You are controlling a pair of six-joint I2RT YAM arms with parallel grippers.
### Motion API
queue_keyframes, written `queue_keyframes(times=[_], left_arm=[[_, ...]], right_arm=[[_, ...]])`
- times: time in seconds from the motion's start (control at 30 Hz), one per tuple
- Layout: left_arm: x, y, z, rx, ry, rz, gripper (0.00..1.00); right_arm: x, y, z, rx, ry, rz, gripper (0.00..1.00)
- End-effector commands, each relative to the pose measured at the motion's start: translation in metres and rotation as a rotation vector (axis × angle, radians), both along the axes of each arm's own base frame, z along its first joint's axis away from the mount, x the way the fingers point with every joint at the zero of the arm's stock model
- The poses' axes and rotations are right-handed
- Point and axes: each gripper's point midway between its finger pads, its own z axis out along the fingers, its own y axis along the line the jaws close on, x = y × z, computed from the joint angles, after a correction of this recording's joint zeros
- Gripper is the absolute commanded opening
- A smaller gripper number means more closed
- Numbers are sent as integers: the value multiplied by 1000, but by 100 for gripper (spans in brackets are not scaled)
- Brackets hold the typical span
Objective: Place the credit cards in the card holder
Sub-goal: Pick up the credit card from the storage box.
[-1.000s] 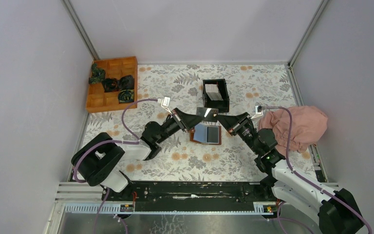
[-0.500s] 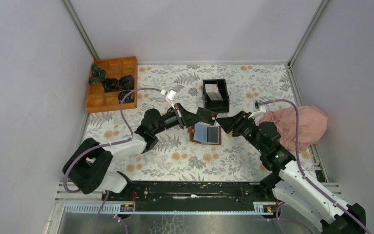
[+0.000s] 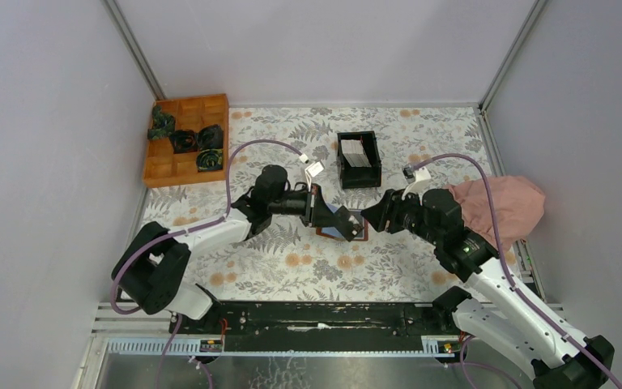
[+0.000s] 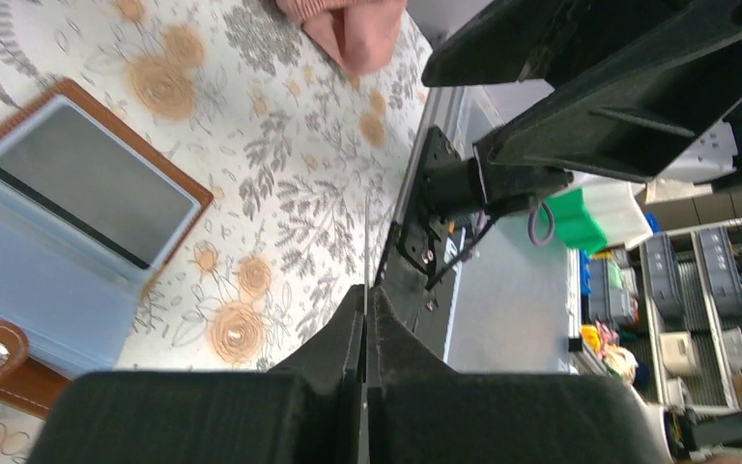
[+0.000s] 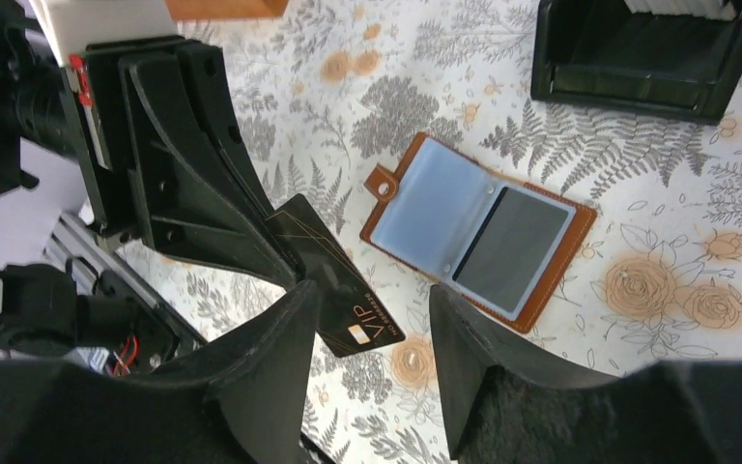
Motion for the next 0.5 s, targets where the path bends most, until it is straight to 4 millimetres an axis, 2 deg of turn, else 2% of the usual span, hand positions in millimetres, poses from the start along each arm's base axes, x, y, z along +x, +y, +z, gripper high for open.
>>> queue_keyframes(times=[0.0,0.47], left_arm=[[-19,2,4,-4,-8,-126,0],[-43,2,42,-115,-13,-243,0]], right_arm=[[-15,8,12,-28,-30,119,54],[-36,27,12,65,5,257,54]])
